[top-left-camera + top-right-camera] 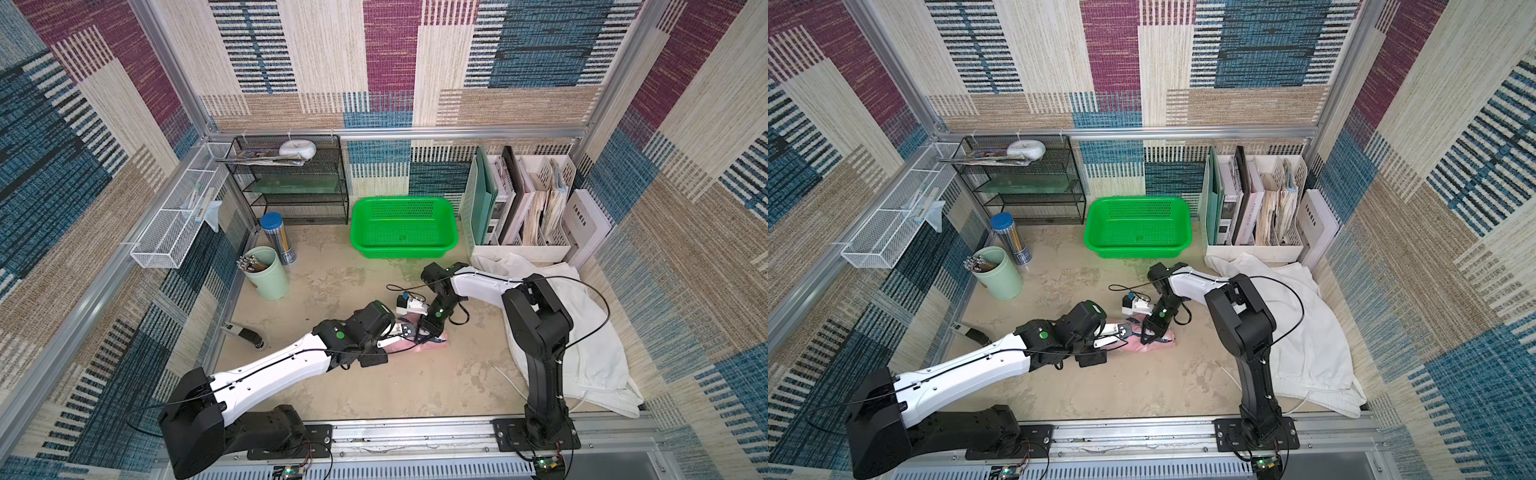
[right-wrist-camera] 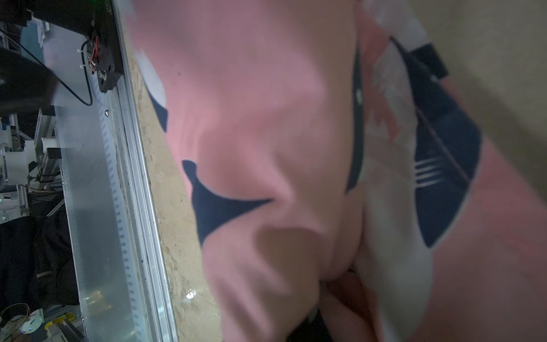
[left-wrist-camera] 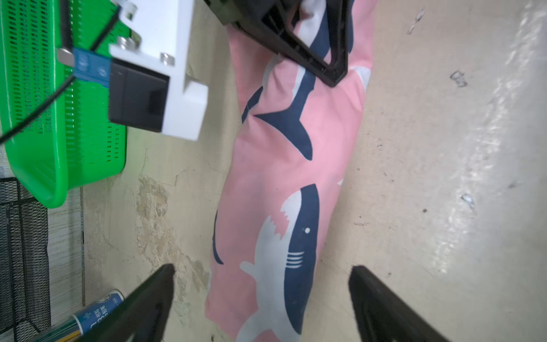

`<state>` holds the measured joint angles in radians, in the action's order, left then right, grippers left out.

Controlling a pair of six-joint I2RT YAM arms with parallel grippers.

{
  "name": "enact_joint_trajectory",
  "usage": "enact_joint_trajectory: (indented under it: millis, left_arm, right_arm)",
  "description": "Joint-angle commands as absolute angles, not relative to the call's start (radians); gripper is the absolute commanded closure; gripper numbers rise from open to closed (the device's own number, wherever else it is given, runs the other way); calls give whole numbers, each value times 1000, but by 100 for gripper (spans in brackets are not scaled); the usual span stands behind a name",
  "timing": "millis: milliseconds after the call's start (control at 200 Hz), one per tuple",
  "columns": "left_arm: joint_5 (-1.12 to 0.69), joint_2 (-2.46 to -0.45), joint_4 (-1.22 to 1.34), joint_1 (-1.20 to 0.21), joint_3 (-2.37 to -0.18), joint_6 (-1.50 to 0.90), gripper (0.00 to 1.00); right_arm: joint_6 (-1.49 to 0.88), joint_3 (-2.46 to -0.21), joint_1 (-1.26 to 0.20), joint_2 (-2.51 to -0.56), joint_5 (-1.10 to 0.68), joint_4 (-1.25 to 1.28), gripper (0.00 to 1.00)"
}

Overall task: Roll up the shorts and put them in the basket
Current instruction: Roll the shorts at the center of the board, then pick up the shorts from the center of the board.

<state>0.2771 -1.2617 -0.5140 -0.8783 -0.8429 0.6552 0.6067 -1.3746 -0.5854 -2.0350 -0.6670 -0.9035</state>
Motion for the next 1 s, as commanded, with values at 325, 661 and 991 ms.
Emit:
enact_joint_trajectory:
  millis: [325, 661, 991]
  left_arm:
    - [320, -1397, -338, -823, -805, 684, 1]
    - [221, -1491, -403, -768, -850, 624, 45]
    - [134, -1542, -510, -737, -898, 577, 86]
  right_arm:
    - [625, -1362, -566, -2020, -702, -920, 100]
    - [579, -1343, -566, -2001, -654, -849, 100]
    - [521, -1272, -564, -1900, -562, -697, 94]
